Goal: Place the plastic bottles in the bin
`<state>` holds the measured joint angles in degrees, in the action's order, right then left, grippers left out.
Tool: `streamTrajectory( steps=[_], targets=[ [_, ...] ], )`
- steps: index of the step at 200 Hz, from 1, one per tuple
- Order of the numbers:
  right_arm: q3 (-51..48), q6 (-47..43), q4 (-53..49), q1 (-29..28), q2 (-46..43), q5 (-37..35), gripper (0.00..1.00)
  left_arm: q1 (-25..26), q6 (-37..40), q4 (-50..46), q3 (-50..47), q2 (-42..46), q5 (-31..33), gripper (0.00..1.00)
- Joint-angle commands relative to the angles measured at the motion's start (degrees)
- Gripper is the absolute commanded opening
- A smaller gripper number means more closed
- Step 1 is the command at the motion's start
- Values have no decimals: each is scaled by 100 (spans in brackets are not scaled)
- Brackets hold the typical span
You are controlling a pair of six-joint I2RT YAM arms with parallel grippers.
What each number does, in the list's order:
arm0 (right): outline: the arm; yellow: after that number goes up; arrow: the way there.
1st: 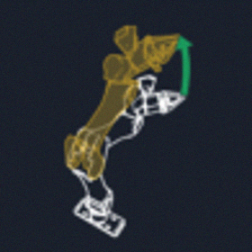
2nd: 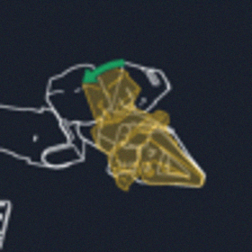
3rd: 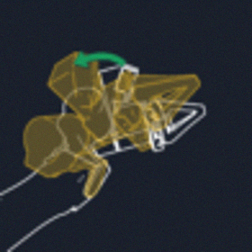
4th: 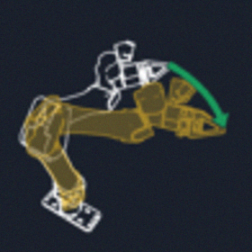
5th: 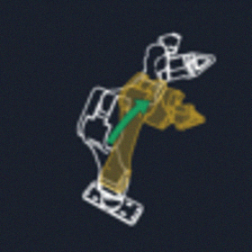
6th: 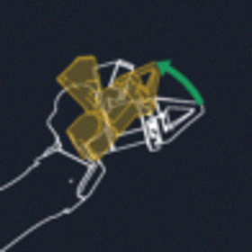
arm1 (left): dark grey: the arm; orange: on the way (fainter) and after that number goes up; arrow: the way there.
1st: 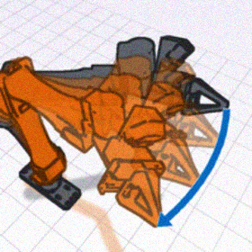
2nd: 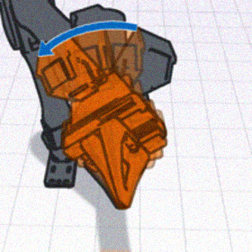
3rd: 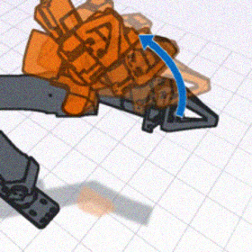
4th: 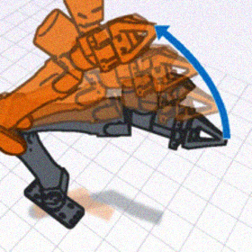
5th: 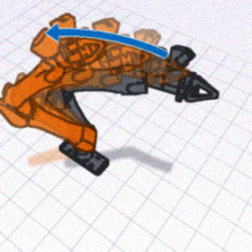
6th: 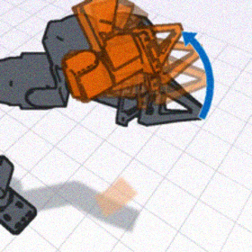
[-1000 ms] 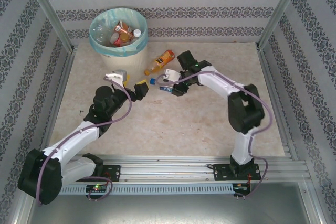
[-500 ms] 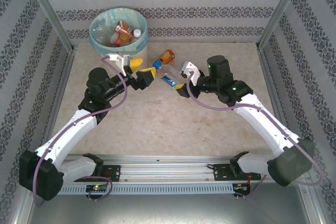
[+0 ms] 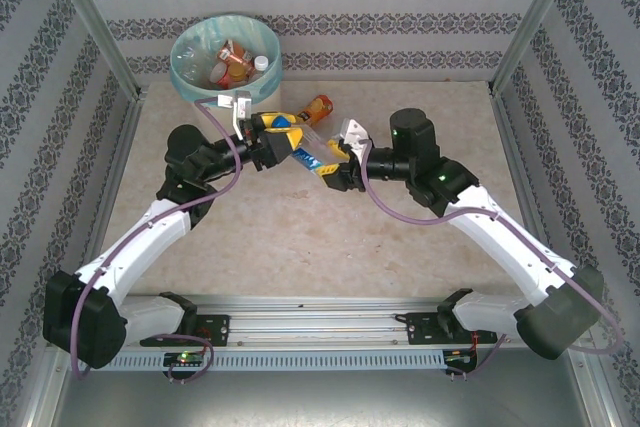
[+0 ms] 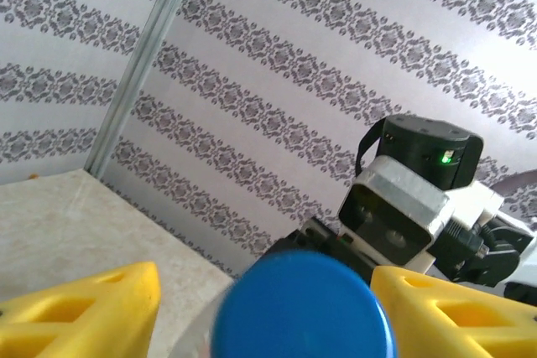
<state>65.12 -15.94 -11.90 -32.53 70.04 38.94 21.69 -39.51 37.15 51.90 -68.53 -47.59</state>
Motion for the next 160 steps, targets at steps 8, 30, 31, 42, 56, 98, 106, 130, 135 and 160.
streamTrajectory(
  steps=[8, 30, 31, 42, 56, 98, 106, 130, 135, 160],
  targets=[
    [-152, 59, 256, -96, -225, 192, 46, 28, -257, 492, 120, -30, -195, 48],
    [-219, 65, 274, -117, -288, 131, 47, 28, -186, 371, 138, -3, -171, 30],
    [-219, 69, 271, -120, -289, 131, 47, 28, -188, 368, 137, 2, -167, 30],
    [-237, 96, 274, -125, -297, 116, 50, 28, -149, 314, 128, 43, -103, 21],
    [-235, 134, 288, -179, -311, 16, 57, 30, -76, 251, 112, 112, 46, 15],
    [-173, 323, 629, -495, -321, -1531, 92, -11, 630, -1037, 785, 194, 1342, 0],
    [-141, 485, 750, -515, -309, -1835, 97, -42, 849, -1483, 1063, 144, 1714, 0],
    [110, 850, 747, -542, -146, -2263, 98, -289, 1290, -2323, 1876, -194, 2552, 0],
    [140, 905, 744, -559, -119, -2346, 98, -362, 1328, -2402, 2032, -278, 2644, 0],
    [264, 1037, 740, -698, 4, -2716, 98, -802, 1404, -2498, 2734, -824, 2783, 0]
  ],
)
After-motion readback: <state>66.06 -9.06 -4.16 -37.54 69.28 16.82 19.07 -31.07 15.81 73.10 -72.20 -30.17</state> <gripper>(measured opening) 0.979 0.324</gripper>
